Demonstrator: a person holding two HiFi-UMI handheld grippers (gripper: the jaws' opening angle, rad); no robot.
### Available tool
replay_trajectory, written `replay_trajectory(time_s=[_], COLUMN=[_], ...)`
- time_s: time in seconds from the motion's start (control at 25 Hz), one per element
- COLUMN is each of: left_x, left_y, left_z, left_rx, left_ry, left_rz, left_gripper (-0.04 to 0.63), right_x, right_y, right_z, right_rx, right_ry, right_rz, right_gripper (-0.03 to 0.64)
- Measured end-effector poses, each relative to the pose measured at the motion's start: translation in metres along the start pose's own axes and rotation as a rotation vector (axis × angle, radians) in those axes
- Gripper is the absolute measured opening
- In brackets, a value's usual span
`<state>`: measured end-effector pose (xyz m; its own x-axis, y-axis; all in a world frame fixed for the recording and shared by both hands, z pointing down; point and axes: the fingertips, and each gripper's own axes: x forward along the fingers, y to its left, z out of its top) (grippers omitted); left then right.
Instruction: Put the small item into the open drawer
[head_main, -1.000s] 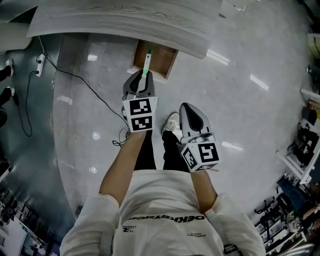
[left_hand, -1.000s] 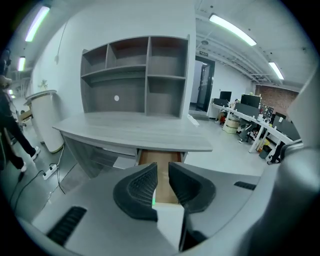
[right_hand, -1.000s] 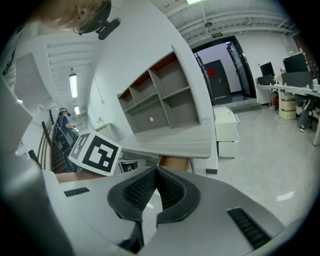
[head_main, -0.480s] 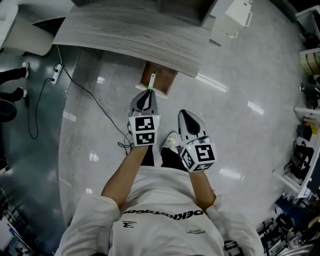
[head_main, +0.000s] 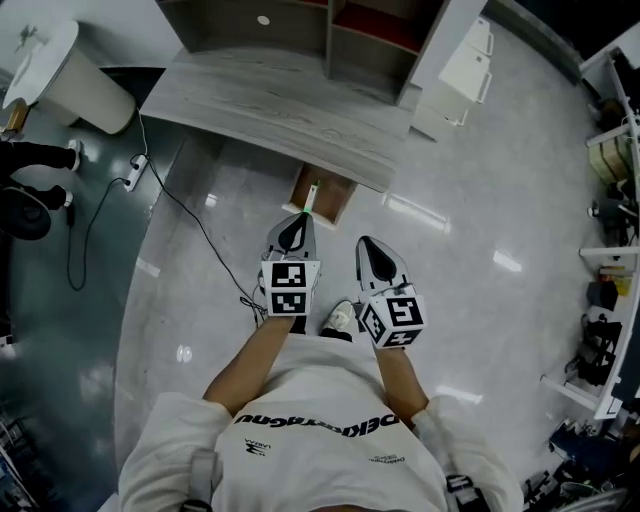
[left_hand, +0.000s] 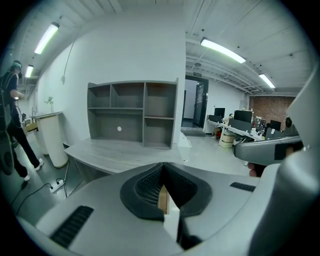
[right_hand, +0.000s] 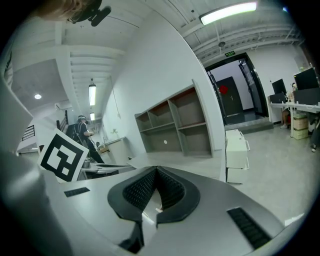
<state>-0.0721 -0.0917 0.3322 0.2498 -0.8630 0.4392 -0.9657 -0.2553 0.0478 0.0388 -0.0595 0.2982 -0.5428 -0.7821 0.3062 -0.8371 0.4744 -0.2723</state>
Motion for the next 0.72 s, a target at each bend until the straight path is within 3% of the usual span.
replay_trajectory(time_s=[0.72], left_x=[-0.074], left_y=[-0.01], left_z=[0.066], left_rx=[0.043], left_ry=[-0.141], left_rz=[-0.033], left_gripper=[0.015], right_x=[-0.013], right_y=[0.038], right_z=[0.068], right_rx=[-0.064], right_ry=[-0.108], right_rz=[0.046], right_gripper=[0.031])
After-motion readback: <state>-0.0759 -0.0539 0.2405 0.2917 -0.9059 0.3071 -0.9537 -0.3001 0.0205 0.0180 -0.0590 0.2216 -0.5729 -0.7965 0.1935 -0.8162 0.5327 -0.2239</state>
